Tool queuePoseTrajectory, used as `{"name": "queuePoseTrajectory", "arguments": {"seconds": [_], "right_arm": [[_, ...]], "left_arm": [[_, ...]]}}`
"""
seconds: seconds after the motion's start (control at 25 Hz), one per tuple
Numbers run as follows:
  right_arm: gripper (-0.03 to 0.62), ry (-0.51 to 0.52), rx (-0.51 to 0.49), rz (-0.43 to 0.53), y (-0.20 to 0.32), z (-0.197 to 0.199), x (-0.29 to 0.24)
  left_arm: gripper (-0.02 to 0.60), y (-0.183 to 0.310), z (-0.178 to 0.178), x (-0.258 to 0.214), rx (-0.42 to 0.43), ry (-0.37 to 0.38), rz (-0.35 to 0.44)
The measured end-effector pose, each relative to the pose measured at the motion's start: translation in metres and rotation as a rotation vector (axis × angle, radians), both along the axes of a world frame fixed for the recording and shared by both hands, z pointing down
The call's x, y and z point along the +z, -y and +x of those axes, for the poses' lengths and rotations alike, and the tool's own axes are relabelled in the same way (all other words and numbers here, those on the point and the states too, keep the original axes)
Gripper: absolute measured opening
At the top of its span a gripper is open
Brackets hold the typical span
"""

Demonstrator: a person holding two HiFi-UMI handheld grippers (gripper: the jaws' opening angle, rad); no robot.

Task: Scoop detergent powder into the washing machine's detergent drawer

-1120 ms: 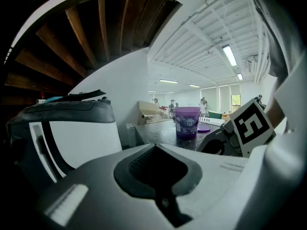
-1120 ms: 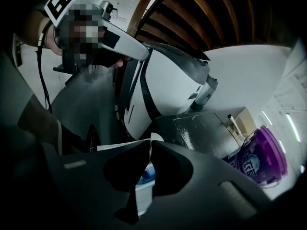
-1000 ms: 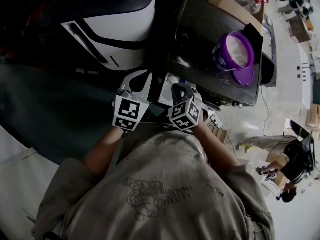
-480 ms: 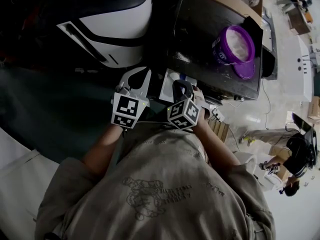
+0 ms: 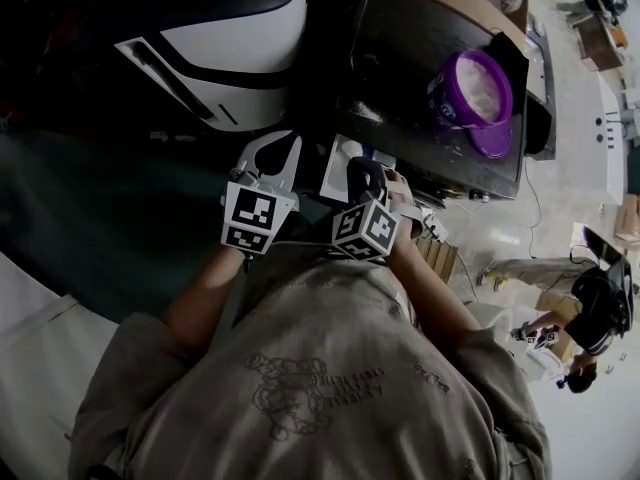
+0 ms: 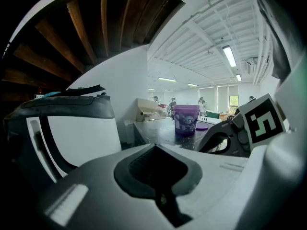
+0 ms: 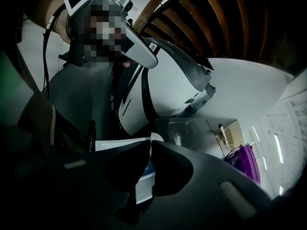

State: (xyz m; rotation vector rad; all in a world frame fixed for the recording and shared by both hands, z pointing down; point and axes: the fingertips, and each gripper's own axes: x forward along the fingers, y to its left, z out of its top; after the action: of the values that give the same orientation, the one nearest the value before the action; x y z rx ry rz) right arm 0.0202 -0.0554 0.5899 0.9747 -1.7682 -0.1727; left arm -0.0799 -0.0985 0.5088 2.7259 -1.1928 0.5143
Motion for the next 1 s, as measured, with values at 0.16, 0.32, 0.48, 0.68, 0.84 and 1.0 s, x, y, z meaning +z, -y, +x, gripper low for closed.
{"name": "queuePoseTrajectory", "arguments": {"seconds": [0.16,0.32,0.48,0.68,0.84,1.0], "right_arm": [[0.037,0.02,0.004,-0.013,0.0,-0.003,-0.001],[0.037,0.111,0.041,-0.042,-0.001,0.0,-0.002],[0.037,0.215,0.094,-0.063,-0.002,0.006,-0.008],[0.037,0.407,0.174,-0.083,-0.001,0.012,-0.018],[0.037,0.51,0.226,-0.09,0.0,0.021,-0.03],[0.037,0.6,0.251,-0.09,0.003,0.025,-0.042]], "left_arm": [[0.0,0.002,-0.001,0.0,-0.004,-0.003,-0.004],[0.0,0.002,-0.001,-0.002,-0.002,0.0,-0.004],[0.0,0.004,-0.001,-0.005,0.0,0.002,0.0],[0.0,0.008,0.002,-0.006,0.002,0.003,0.002],[0.0,0.01,0.007,-0.01,0.005,0.004,0.003],[0.0,0.013,0.013,-0.012,0.013,0.007,0.004]]}}
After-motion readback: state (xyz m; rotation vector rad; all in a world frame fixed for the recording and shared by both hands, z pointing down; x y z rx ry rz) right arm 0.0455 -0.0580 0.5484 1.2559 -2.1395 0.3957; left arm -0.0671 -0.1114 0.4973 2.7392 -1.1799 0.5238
